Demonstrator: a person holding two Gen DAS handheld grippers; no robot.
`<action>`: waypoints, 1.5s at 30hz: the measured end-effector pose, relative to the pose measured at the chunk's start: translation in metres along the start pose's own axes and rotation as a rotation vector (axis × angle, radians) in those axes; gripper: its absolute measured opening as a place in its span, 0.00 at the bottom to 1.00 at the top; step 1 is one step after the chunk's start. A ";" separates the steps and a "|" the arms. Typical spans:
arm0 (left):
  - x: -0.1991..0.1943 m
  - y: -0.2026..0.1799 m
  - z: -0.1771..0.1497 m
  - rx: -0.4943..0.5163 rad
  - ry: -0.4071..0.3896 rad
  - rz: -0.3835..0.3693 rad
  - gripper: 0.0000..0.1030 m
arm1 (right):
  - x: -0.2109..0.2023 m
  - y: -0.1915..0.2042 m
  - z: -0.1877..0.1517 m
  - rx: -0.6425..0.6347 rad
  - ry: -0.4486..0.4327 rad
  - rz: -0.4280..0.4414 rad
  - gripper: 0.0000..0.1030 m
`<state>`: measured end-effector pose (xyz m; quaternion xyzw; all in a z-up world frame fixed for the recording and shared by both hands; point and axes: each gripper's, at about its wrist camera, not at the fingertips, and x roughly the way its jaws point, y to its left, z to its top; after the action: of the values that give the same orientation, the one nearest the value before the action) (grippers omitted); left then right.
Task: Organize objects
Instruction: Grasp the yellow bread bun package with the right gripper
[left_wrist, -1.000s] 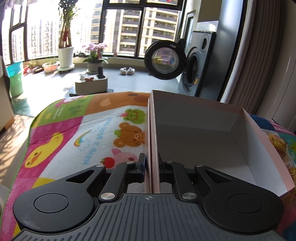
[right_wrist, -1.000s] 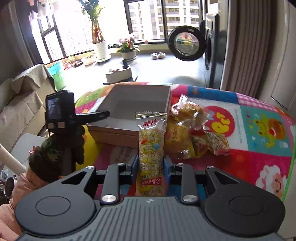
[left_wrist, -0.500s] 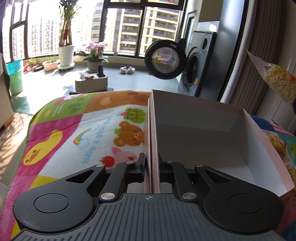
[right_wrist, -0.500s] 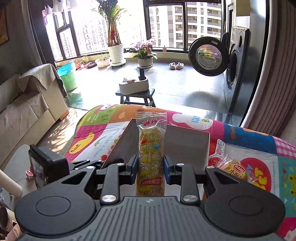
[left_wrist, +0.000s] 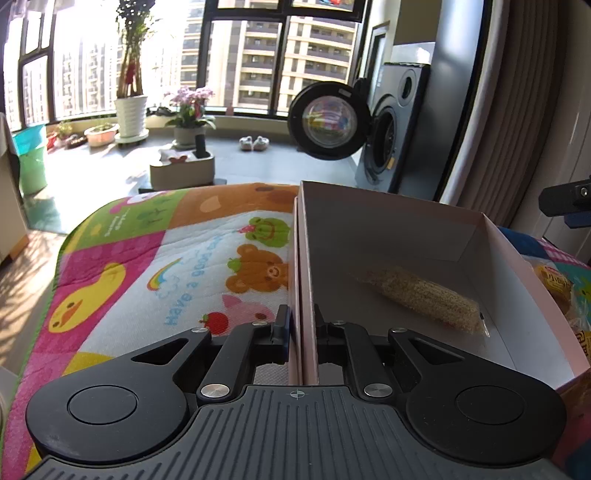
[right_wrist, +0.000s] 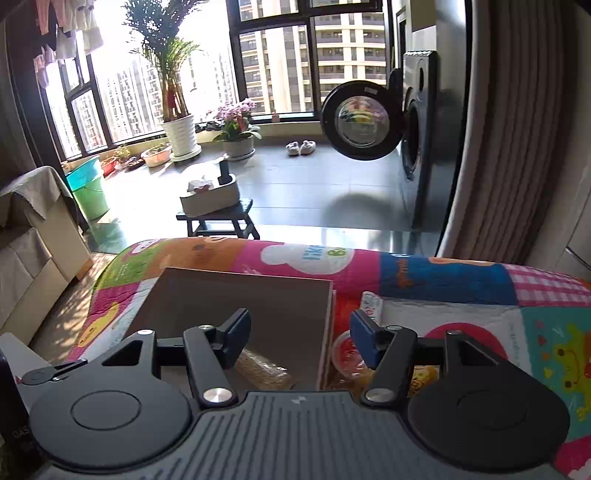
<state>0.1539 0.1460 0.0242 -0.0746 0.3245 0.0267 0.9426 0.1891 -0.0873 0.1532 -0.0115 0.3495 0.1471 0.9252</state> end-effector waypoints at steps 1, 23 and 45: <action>0.000 0.000 0.000 0.000 0.000 0.000 0.11 | -0.004 -0.015 -0.003 0.010 -0.008 -0.045 0.65; 0.000 0.001 -0.001 -0.010 -0.008 0.001 0.12 | -0.049 -0.025 -0.117 -0.097 0.083 -0.134 0.76; -0.003 -0.002 -0.004 -0.004 -0.020 0.010 0.12 | -0.052 0.006 -0.134 -0.348 0.049 -0.211 0.62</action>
<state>0.1492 0.1436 0.0234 -0.0747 0.3154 0.0327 0.9455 0.0645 -0.1123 0.0863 -0.2110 0.3380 0.1073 0.9109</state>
